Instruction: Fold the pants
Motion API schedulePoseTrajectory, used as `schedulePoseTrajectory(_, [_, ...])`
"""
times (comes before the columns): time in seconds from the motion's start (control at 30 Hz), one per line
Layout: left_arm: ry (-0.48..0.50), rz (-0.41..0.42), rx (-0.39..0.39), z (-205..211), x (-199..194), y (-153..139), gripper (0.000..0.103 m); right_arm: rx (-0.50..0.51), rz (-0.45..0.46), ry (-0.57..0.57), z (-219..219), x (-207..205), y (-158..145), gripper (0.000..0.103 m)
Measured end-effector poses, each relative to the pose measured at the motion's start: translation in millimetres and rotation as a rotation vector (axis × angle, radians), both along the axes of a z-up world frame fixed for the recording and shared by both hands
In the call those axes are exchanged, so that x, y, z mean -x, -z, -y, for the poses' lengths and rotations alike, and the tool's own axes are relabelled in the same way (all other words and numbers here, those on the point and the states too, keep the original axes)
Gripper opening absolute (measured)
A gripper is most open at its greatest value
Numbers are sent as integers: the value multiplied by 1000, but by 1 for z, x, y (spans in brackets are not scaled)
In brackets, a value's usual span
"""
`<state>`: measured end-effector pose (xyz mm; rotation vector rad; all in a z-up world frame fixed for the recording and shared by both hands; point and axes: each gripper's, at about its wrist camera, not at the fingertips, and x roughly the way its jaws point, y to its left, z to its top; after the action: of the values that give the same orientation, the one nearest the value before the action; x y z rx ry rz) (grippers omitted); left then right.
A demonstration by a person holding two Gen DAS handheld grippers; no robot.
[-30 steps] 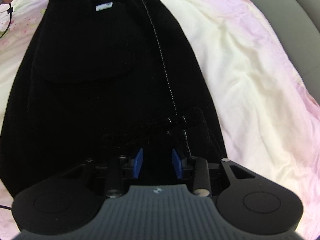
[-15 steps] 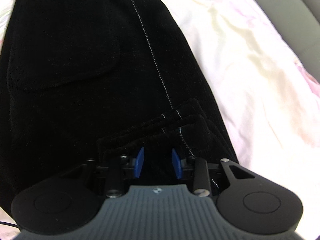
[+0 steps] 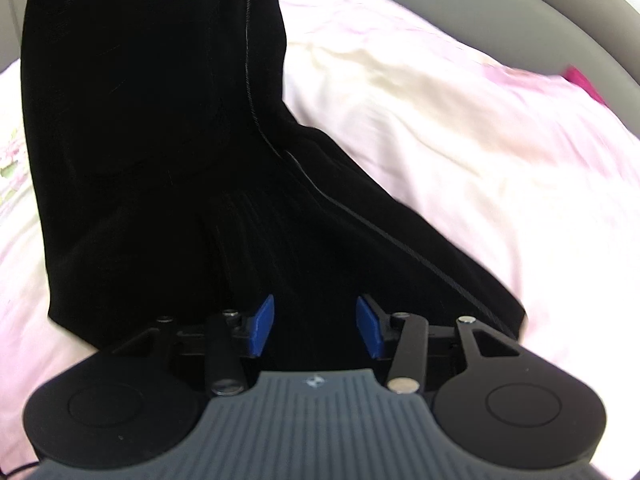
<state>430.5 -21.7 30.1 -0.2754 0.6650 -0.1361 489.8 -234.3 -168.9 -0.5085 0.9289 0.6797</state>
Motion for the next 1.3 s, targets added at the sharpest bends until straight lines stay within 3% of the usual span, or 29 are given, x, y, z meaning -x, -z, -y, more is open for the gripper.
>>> schedulePoseTrajectory(0.13, [113,2,-81,94,-12,-1,26,-75,-17,76,53,26,-1,43])
schedulePoseTrajectory(0.23, [214,-22,-150,164,-22,18,26,-99,-22,118,88,42,2,43])
schedulePoseTrajectory(0.37, [343,-74,-283,244,-32,67,26,-104,-24,199,138,59,10,43])
schedulePoseTrajectory(0.57, [448,-240,-338,300,-28,152,26,-145,-43,237,200,77,26,43])
schedulePoseTrajectory(0.67, [484,-326,-338,308,-32,185,28,-128,-49,229,206,90,35,43])
schedulePoseTrajectory(0.73, [493,-375,-287,304,-36,196,32,-114,-55,231,209,86,41,43])
schedulePoseTrajectory(0.8, [509,-389,-224,297,-36,195,43,-112,-67,239,215,90,44,44])
schedulePoseTrajectory(0.83, [520,-398,-179,293,-37,192,55,-114,-71,243,220,97,46,44])
schedulePoseTrajectory(0.97, [573,-392,-8,271,-29,168,57,-128,-71,261,224,90,46,46])
schedulePoseTrajectory(1.1, [582,-311,-62,239,-11,144,59,-139,-64,265,211,78,28,50])
schedulePoseTrajectory(1.3, [503,-237,-308,162,9,136,62,-230,-92,330,197,54,-13,58])
